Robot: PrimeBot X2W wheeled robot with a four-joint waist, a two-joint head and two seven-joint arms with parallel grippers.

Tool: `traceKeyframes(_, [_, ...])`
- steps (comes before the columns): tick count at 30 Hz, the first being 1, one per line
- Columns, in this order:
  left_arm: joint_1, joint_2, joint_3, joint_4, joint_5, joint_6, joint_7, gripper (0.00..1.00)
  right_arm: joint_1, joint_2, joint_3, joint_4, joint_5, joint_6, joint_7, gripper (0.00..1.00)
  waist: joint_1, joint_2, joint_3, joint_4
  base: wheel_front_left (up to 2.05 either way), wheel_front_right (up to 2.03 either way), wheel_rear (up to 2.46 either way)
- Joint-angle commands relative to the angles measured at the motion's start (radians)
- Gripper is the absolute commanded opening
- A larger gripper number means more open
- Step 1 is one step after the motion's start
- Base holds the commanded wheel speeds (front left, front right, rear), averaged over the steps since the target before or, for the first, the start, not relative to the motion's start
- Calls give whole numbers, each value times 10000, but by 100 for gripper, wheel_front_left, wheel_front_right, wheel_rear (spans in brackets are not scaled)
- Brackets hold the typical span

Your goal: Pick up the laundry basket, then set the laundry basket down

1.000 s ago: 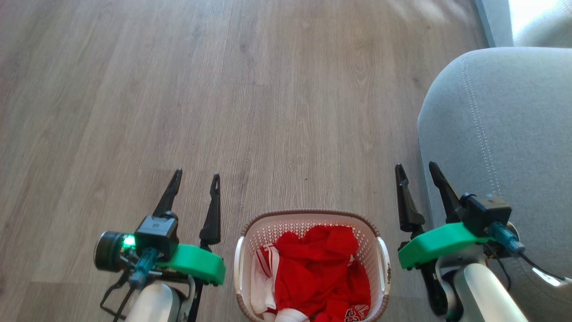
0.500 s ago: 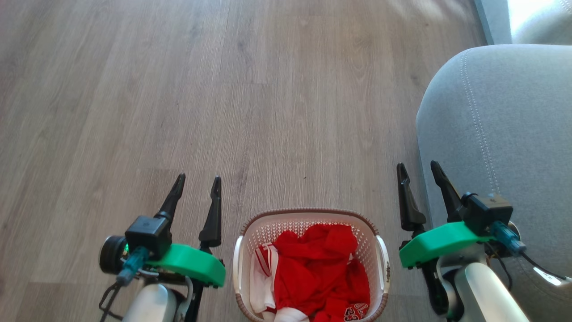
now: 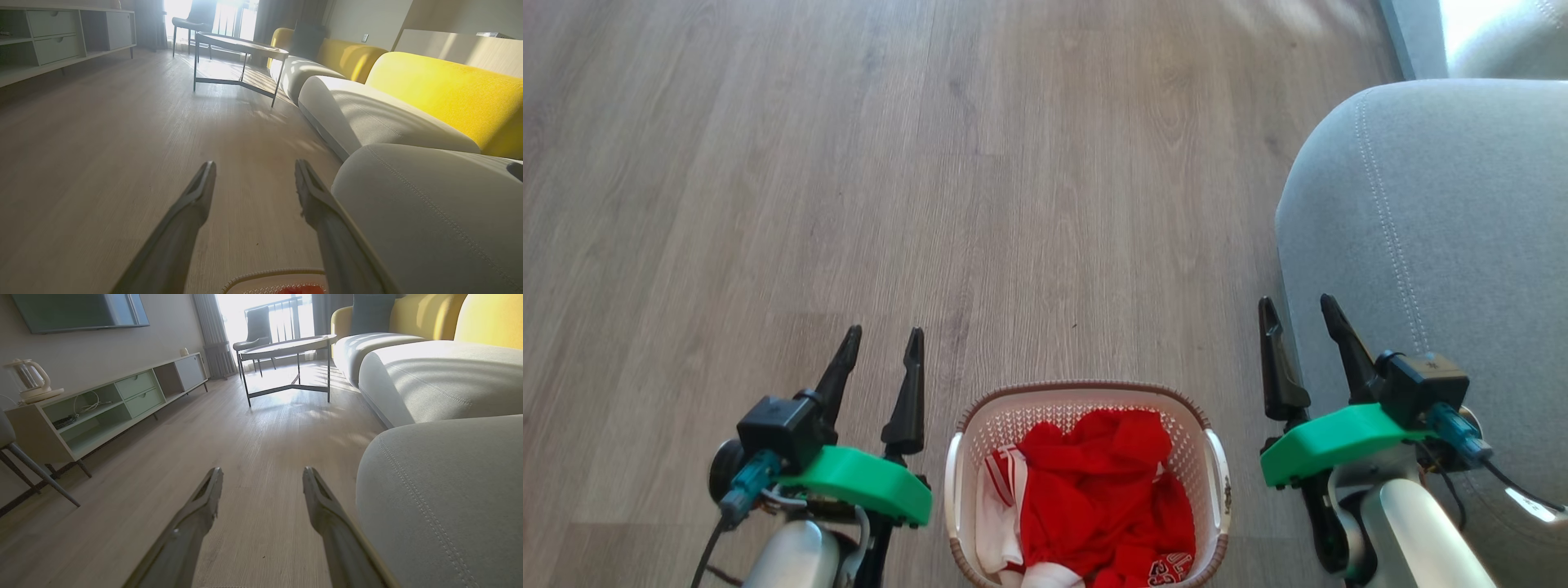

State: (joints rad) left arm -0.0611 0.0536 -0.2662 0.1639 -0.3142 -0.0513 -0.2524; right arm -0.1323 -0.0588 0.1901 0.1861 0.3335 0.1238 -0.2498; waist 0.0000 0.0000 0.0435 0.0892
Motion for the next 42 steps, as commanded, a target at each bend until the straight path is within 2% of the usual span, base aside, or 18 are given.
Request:
traceKeyframes(1, [-407, -33, 365, -279, 2, -16, -93, 100, -280, 85, 164, -246, -94, 69, -120, 100, 0, 0, 13, -6, 0, 0, 0])
traceKeyframes(13, [-420, -33, 332, -211, -22, -40, -93, 100, -307, 85, 129, -110, -121, 69, -120, 100, 0, 0, 24, 73, 0, 0, 0])
traceKeyframes(14, [-5, -4, -10, 88, -23, -25, 2, 0, -3, 0, -23, 176, -75, 0, 0, 0, 0, 0, 25, 76, 0, 0, 0])
traceKeyframes(18, [237, 2, -117, 636, -45, -12, 48, 0, 218, 0, 55, 718, -66, 0, 21, 0, 0, 0, 26, 81, 0, 0, 0])
traceKeyframes(42, [109, 140, 433, 683, -2688, -160, 580, 0, 236, -114, -358, 679, 2544, 13, 568, 0, 0, 0, -57, -105, 0, 0, 0])
